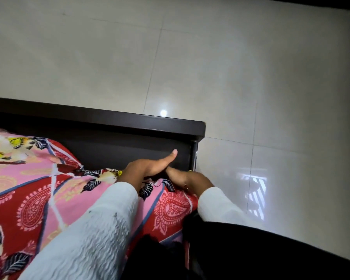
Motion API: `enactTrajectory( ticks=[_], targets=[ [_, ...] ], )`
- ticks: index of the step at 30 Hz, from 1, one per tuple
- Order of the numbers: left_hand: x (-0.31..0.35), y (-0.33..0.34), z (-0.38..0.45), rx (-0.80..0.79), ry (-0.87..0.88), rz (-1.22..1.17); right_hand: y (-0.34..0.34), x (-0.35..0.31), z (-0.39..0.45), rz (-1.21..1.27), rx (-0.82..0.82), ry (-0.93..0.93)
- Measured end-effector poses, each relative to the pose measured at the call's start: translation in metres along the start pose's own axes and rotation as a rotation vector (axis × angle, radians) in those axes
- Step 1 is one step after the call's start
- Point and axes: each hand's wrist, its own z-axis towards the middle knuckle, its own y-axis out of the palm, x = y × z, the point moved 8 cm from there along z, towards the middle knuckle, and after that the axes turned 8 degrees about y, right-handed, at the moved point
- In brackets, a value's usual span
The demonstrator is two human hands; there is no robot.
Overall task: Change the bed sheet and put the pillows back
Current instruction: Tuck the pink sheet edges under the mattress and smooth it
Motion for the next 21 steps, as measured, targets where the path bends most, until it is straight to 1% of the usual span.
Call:
enactTrajectory(
  ticks=[1,3,4,5,6,7,8,10,11,12,14,16,18,19,21],
  targets=[
    [-0.004,0.0,0.001,-0.007,-0.022,0.057,0.006,0.002,-0.003,-0.013,-0.023,0.002],
    [-0.003,0.004,-0.01,-0.078,-0.017,0.235,0.018,-0.001,-0.033,0.015,-0.035,0.037],
    [-0.001,0.007,-0.011,-0.101,0.034,0.271,0.024,-0.006,-0.055,0.043,-0.03,-0.006],
    [0.001,0.009,-0.01,-0.115,0.065,0.281,0.017,-0.004,-0.065,0.067,0.049,-0.059],
    [0.007,0.016,-0.011,-0.117,0.134,0.303,0.008,-0.003,-0.075,0.086,0.163,-0.132],
    [0.011,0.017,-0.012,-0.099,0.193,0.324,-0.004,-0.001,-0.087,0.196,0.325,-0.229],
    [0.018,0.018,-0.016,-0.07,0.287,0.346,-0.014,0.005,-0.102,0.353,0.42,-0.329],
    [0.03,0.012,-0.024,0.025,0.408,0.3,-0.026,0.027,-0.138,0.702,0.532,-0.498],
    [0.034,0.011,-0.028,0.024,0.444,0.269,-0.026,0.043,-0.148,0.794,0.552,-0.523],
    [0.04,0.014,-0.035,-0.007,0.479,0.253,-0.02,0.052,-0.162,0.83,0.536,-0.561],
    [0.051,0.026,-0.053,-0.071,0.497,0.299,-0.003,0.069,-0.176,0.819,0.532,-0.632],
    [0.055,0.045,-0.067,-0.145,0.474,0.398,0.011,0.081,-0.176,0.759,0.59,-0.727],
    [0.054,0.064,-0.07,-0.18,0.43,0.621,0.022,0.094,-0.169,0.676,0.645,-0.776],
    [0.05,0.071,-0.071,-0.184,0.396,0.777,0.029,0.097,-0.165,0.655,0.632,-0.794],
    [0.043,0.079,-0.063,-0.163,0.338,1.038,0.052,0.098,-0.154,0.667,0.508,-0.767]
  ],
)
